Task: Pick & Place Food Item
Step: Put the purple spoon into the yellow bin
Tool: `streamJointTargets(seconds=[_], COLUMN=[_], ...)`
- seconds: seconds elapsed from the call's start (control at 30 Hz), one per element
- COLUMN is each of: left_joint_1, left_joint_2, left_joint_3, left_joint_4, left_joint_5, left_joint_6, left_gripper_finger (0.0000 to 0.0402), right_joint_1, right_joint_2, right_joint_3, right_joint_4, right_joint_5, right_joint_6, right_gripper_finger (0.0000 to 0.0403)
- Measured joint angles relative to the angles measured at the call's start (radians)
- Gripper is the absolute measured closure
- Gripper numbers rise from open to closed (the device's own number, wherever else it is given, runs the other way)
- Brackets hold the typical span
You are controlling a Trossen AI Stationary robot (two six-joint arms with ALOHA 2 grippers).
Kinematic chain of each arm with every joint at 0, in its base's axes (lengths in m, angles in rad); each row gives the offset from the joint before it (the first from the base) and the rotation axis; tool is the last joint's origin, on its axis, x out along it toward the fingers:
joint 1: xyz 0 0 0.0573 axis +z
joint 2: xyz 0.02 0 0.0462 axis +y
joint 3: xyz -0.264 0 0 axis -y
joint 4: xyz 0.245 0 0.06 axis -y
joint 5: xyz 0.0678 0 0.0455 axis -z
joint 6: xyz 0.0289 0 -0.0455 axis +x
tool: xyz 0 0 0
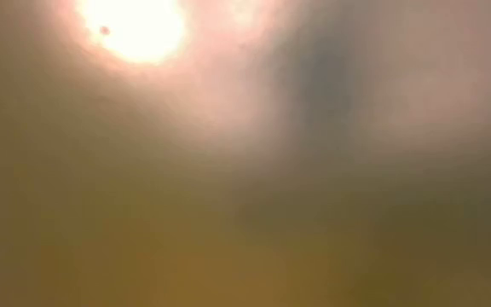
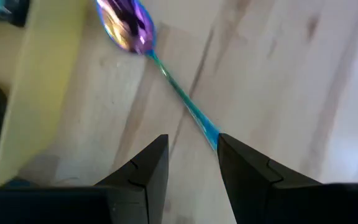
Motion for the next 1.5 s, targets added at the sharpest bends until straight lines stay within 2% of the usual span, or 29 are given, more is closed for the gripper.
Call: streamJointTargets(seconds=[0.13, 0.37, 0.53, 0.87, 1.2, 1.5], left_joint_1=[0.000, 0.000, 0.000, 0.000, 0.000, 0.000], left_joint_2=[0.000, 0.000, 0.000, 0.000, 0.000, 0.001], left_joint_3=[0.000, 0.000, 0.000, 0.000, 0.000, 0.000], left_joint_4=[0.000, 0.000, 0.000, 0.000, 0.000, -0.003], left_joint_5=[0.000, 0.000, 0.000, 0.000, 0.000, 0.000], left_joint_6=[0.000, 0.003, 0.003, 0.003, 0.003, 0.003], left_gripper_finger=[0.0228, 0.0228, 0.0228, 0.0228, 0.0228, 0.0228], right_joint_1=[-0.050, -0.058, -0.072, -0.074, -0.076, -0.082], right_joint_2=[0.000, 0.000, 0.000, 0.001, 0.003, 0.152], right_joint_3=[-0.015, -0.090, -0.163, -0.302, -0.298, -0.156], right_joint_4=[0.093, 0.242, 0.358, 0.565, 0.591, 0.429], right_joint_5=[-0.116, -0.163, -0.267, -0.312, -0.314, -0.307], right_joint_6=[-0.074, -0.251, -0.294, -0.392, -0.393, -0.411], right_gripper_finger=[0.0267, 0.0267, 0.0267, 0.0267, 0.0267, 0.0267])
